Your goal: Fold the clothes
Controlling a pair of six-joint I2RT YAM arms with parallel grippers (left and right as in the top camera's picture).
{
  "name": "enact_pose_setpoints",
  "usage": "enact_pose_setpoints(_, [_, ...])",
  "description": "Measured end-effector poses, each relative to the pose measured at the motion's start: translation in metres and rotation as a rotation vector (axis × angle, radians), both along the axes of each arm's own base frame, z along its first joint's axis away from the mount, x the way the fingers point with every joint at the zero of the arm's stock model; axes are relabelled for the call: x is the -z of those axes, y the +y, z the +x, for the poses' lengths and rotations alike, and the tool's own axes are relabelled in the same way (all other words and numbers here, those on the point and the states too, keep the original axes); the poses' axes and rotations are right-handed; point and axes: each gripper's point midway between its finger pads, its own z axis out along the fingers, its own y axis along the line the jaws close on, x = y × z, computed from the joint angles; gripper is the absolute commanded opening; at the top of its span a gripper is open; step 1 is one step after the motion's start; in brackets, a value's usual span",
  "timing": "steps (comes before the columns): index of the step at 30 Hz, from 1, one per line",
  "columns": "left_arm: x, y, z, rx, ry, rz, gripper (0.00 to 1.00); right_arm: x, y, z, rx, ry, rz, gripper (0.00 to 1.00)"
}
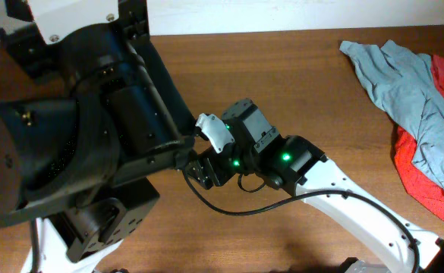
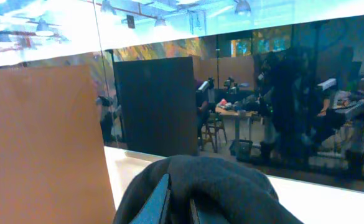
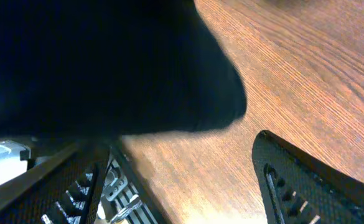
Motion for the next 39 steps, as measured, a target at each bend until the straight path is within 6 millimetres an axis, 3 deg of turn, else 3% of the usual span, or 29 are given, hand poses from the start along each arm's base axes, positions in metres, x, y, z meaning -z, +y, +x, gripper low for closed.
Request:
enact_pose_setpoints(5, [-0.001,0.0,0.0,-0.004,0.015,0.041,0.09,0.002,0.005,-0.001,-0.022,-0.031,0.001,0.75])
enact_pose_setpoints(11, [-0.003,-0.002,0.0,0.004,0.013,0.063,0.1,-0.011,0.034,-0.004,-0.066,-0.104,0.072,0.75])
enact_pose_setpoints(16, [-0.005,0.001,0.002,-0.009,0.01,0.074,0.09,0.01,0.06,-0.016,-0.106,-0.094,0.053,0.75])
enact_pose_setpoints(22, [-0.006,0.01,0.005,-0.037,0.008,0.081,0.1,0.036,0.072,-0.02,-0.078,-0.142,-0.048,0.75])
enact_pose_setpoints(34, [-0.006,0.009,0.005,-0.036,0.008,0.087,0.13,0.017,0.091,-0.009,-0.023,-0.308,-0.017,0.76])
enact_pose_setpoints(35, [-0.006,0.009,0.005,-0.036,0.008,0.088,0.14,0.012,0.093,-0.006,-0.014,-0.324,-0.001,0.74])
enact_pose_setpoints(37, [-0.006,0.009,0.005,-0.036,0.009,0.089,0.15,0.006,0.096,-0.002,0.0,-0.344,0.023,0.41])
enact_pose_setpoints(38, [-0.006,0.009,0.005,-0.036,0.01,0.089,0.15,0.003,0.096,0.001,0.009,-0.351,0.031,0.19])
enact_pose_setpoints(39, [-0.006,0.009,0.005,-0.037,0.01,0.089,0.15,0.001,0.096,0.004,0.024,-0.353,0.041,0.09])
